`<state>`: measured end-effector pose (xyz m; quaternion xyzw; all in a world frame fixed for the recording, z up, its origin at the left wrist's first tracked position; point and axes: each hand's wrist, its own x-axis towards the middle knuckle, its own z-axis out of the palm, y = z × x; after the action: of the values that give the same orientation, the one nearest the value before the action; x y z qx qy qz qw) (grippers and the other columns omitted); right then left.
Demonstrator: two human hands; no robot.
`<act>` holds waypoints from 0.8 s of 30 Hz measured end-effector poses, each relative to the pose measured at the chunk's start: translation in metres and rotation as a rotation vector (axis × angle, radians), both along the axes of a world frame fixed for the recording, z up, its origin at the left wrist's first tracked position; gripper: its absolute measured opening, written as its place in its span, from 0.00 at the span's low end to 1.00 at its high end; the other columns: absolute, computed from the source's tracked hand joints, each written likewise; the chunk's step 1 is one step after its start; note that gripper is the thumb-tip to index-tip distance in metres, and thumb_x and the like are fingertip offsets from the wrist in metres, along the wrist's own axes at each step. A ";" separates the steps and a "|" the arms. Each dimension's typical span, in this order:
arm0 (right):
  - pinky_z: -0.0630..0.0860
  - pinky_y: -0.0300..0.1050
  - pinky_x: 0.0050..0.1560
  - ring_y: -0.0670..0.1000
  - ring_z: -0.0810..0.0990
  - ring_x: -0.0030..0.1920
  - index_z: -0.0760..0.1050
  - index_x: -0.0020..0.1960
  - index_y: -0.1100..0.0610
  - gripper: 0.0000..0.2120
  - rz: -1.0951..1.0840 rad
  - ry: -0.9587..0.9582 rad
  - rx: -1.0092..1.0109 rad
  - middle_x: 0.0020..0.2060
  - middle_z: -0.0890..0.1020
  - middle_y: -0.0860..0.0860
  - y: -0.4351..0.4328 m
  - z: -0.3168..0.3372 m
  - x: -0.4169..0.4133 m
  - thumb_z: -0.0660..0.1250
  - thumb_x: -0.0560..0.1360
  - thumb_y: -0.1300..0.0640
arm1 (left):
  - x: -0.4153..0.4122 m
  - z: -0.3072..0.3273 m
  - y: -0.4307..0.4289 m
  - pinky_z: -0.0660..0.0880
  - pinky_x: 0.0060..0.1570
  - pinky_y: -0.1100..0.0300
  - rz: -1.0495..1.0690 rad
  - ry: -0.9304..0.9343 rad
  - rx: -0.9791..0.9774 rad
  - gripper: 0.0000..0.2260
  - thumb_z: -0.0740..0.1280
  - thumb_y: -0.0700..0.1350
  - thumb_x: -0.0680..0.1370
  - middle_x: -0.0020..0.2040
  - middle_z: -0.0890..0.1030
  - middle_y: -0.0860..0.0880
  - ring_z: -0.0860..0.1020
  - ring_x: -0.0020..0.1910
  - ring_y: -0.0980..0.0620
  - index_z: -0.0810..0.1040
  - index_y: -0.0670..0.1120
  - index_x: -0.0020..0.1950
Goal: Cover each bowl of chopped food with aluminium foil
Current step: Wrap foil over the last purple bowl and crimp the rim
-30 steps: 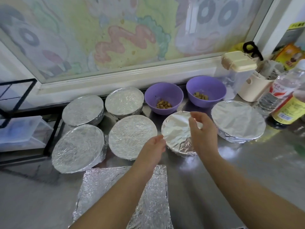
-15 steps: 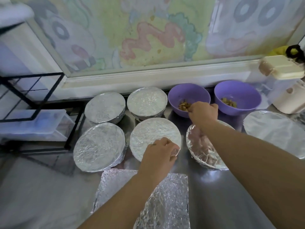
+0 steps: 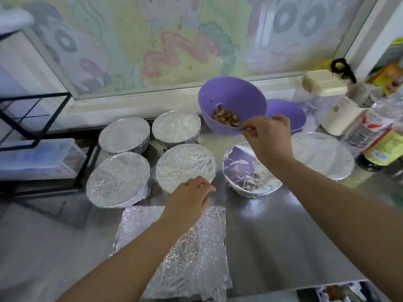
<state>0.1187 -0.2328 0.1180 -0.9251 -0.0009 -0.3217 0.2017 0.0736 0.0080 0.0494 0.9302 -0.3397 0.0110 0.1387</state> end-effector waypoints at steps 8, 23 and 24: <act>0.65 0.53 0.64 0.47 0.82 0.40 0.84 0.46 0.51 0.03 0.137 -0.080 -0.072 0.40 0.86 0.44 0.002 0.011 -0.113 0.72 0.75 0.53 | -0.080 -0.039 0.035 0.50 0.78 0.43 -0.106 0.515 0.371 0.45 0.71 0.68 0.69 0.82 0.46 0.53 0.47 0.80 0.49 0.53 0.61 0.80; 0.71 0.58 0.61 0.53 0.83 0.40 0.84 0.46 0.55 0.03 0.150 -0.148 -0.113 0.45 0.86 0.46 0.025 -0.037 -0.230 0.73 0.77 0.56 | -0.126 -0.075 0.061 0.44 0.74 0.31 -0.093 0.385 0.507 0.43 0.55 0.76 0.73 0.80 0.32 0.53 0.38 0.80 0.42 0.42 0.60 0.80; 0.72 0.59 0.60 0.53 0.83 0.40 0.84 0.46 0.55 0.03 0.151 -0.160 -0.114 0.45 0.86 0.47 0.029 -0.042 -0.239 0.73 0.77 0.56 | -0.128 -0.075 0.065 0.45 0.74 0.31 -0.072 0.383 0.500 0.42 0.54 0.76 0.73 0.80 0.33 0.53 0.38 0.80 0.42 0.42 0.60 0.80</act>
<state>-0.1202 -0.2037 0.0763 -0.9037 -0.1049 -0.3780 0.1714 -0.0544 0.0730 -0.0259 0.9080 -0.3322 -0.2530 -0.0325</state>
